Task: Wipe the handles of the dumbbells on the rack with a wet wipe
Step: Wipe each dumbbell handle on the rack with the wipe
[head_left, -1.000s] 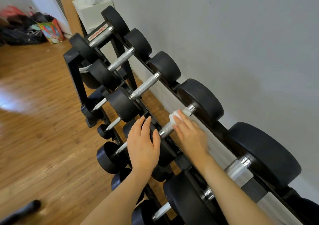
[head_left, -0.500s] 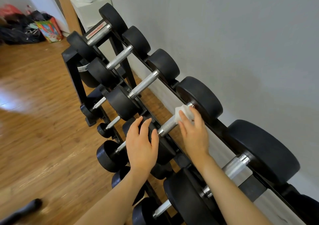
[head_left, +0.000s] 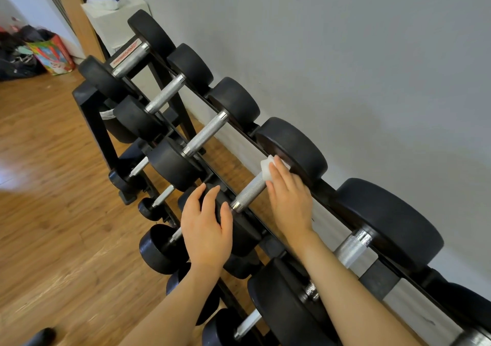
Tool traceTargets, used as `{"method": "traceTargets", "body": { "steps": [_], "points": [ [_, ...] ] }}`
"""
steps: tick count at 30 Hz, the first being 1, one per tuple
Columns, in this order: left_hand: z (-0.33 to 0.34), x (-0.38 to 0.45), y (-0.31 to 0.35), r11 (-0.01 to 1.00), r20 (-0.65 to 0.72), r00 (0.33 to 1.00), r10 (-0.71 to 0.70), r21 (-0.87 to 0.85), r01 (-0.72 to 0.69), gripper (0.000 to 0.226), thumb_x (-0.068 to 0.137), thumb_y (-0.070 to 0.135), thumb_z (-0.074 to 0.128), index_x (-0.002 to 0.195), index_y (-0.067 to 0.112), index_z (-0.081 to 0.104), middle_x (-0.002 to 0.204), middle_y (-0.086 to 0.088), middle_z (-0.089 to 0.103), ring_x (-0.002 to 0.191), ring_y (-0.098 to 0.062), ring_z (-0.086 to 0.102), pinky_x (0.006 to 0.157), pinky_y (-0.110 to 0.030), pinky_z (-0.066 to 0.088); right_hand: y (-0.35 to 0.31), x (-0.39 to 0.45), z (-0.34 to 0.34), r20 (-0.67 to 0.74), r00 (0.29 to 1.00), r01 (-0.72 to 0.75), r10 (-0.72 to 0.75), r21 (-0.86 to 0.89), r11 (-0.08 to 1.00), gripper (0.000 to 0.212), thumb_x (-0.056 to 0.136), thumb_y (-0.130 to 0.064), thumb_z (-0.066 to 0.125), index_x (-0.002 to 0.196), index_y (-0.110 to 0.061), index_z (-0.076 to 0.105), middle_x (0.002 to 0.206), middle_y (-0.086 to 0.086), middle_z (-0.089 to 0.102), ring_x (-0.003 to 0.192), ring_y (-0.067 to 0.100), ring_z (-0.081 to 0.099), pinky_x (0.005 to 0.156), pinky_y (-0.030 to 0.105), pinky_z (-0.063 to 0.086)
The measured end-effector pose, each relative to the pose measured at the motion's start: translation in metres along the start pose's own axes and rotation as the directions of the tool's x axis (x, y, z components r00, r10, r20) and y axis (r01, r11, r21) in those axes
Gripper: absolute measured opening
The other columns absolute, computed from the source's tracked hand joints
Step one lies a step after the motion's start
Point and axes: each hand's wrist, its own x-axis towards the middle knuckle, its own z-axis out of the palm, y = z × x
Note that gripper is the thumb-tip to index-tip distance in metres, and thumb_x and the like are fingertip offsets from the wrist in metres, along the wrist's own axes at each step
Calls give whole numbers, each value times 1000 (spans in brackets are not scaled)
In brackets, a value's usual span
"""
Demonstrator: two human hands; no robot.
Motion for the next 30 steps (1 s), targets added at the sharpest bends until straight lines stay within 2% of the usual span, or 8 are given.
{"method": "traceTargets", "body": {
  "steps": [4,7,12,17,19,23,28,30],
  "points": [
    [1,0,-2,1000,-12,1000,28,-14,-28,52,95,44,35,131,15,60,142,-8,51,135,-25,42,110,-44,35,-2,-6,1,-38,999,36,-35,17,999,43,100,-34,39,128,-7,59,134,12,57,98,21,65,70,27,57],
    [1,1,-2,999,-17,999,38,-19,-38,50,95,43,37,131,16,60,142,-8,51,134,-24,42,109,-39,31,1,-7,-2,-26,1000,-3,3,32,999,38,97,-29,48,127,-9,59,126,13,57,98,22,64,65,29,59],
    [-2,0,-1,999,-2,999,33,-34,-33,51,95,44,37,130,16,61,140,-9,51,133,-25,43,108,-41,31,-15,-2,-9,2,987,-161,161,56,985,45,81,-16,75,124,-11,62,120,10,61,92,21,65,61,30,59],
    [-5,1,0,999,25,999,34,-40,-33,52,94,45,37,128,14,63,139,-12,52,130,-28,46,106,-44,35,-27,-4,-8,-62,948,-312,311,7,950,40,80,-17,76,119,-16,67,114,5,66,98,23,61,71,33,52],
    [-6,2,0,998,26,999,46,-31,-46,52,94,45,37,127,14,63,138,-13,53,129,-28,47,105,-43,34,-33,-3,-4,-95,914,-391,395,67,918,34,83,-19,71,117,-16,69,113,4,67,104,24,60,77,35,54],
    [-7,2,0,997,25,997,73,-16,-72,50,94,42,38,124,13,65,135,-17,54,126,-31,49,102,-47,39,-48,3,0,-137,847,-465,514,276,841,24,89,-14,65,112,-12,71,112,5,65,104,19,58,77,37,58],
    [-6,5,-1,995,29,995,96,5,-96,49,92,42,39,121,13,67,134,-18,55,123,-34,50,96,-51,42,-70,17,10,-158,588,-589,793,588,554,17,89,-13,67,105,-11,73,109,3,64,98,12,59,78,36,58],
    [-5,6,-2,994,29,994,109,12,-110,49,92,41,40,120,12,67,133,-19,55,122,-35,51,96,-50,42,-74,20,13,-167,546,-575,821,638,512,17,89,-15,67,104,-11,73,109,3,65,96,12,61,79,34,58]
  ]
}}
